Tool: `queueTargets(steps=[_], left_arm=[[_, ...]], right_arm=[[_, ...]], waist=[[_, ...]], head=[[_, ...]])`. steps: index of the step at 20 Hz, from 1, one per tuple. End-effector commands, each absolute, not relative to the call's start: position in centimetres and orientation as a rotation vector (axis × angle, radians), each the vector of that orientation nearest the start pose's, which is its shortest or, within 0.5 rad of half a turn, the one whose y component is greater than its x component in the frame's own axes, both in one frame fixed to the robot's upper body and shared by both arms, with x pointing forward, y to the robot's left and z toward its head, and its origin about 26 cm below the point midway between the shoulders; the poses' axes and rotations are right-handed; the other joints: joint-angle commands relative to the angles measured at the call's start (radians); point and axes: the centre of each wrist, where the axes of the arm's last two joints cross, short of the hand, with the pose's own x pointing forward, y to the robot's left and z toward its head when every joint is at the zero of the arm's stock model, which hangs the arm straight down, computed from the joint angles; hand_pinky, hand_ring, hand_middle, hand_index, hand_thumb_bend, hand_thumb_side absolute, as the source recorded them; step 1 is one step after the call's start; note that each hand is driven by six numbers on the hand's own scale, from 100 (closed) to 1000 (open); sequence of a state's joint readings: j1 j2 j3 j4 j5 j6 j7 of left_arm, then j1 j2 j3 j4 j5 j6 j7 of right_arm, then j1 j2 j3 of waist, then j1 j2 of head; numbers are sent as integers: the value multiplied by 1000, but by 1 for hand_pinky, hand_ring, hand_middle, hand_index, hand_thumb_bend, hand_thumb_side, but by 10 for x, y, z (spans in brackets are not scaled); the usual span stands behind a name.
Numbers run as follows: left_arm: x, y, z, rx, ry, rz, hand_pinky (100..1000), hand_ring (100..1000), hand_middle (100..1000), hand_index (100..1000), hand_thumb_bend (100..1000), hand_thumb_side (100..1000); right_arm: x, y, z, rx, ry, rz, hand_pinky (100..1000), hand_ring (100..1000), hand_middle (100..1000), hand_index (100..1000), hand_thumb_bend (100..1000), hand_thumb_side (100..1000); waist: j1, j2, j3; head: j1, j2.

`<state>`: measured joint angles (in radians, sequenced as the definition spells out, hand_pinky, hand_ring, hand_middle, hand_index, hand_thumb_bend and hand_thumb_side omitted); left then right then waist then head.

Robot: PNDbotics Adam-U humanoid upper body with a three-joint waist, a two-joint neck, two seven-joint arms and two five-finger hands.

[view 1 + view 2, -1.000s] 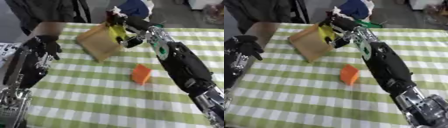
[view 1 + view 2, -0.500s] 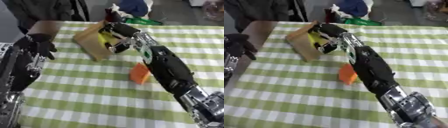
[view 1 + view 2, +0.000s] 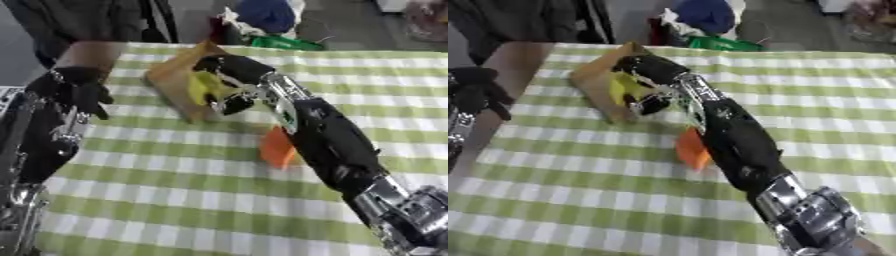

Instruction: Pick up objects on the table and place them in the box.

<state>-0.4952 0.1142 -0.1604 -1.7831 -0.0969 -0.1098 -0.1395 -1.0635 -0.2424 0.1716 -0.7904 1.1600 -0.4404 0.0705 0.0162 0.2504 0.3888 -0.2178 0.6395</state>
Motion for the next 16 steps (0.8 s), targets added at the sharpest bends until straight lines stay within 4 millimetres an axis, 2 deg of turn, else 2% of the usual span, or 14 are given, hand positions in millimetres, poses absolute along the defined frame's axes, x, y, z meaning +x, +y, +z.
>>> queueTargets(steps=[1,3,6,9,10,16], left_arm=[[341,164,197,-161,-2345,-606,450,561,520,726,251,597],[341,166,196,-152,-2341,-605,450,561,520,726,251,597],[341,172,193,-127,-2330,-605,450,561,520,726,251,598],[342,179,187,-92,-2309,-600,450,561,520,726,251,598],[342,181,185,-82,-2303,-595,450,560,520,726,252,598],[342,195,177,-18,-2275,-578,451,561,520,725,255,598]], right_arm=[[496,-185,205,1317,2452,-2244,921,970,1000,979,210,366],[495,-184,208,1295,2463,-2211,916,963,992,976,196,363],[491,-184,215,1191,2513,-2195,898,955,910,975,125,369],[485,-185,222,1050,2532,-2247,890,942,845,970,100,380],[483,-185,225,1003,2518,-2282,885,934,812,963,100,409],[460,-182,244,755,2309,-2487,887,938,831,972,121,440]], waist=[[2,-22,-1],[1,-26,-10],[-3,-37,-39],[-7,-52,-74],[-8,-57,-86],[-12,-87,-147]], head=[[6,-13],[10,-11],[28,-3],[48,7],[54,12],[93,40]])
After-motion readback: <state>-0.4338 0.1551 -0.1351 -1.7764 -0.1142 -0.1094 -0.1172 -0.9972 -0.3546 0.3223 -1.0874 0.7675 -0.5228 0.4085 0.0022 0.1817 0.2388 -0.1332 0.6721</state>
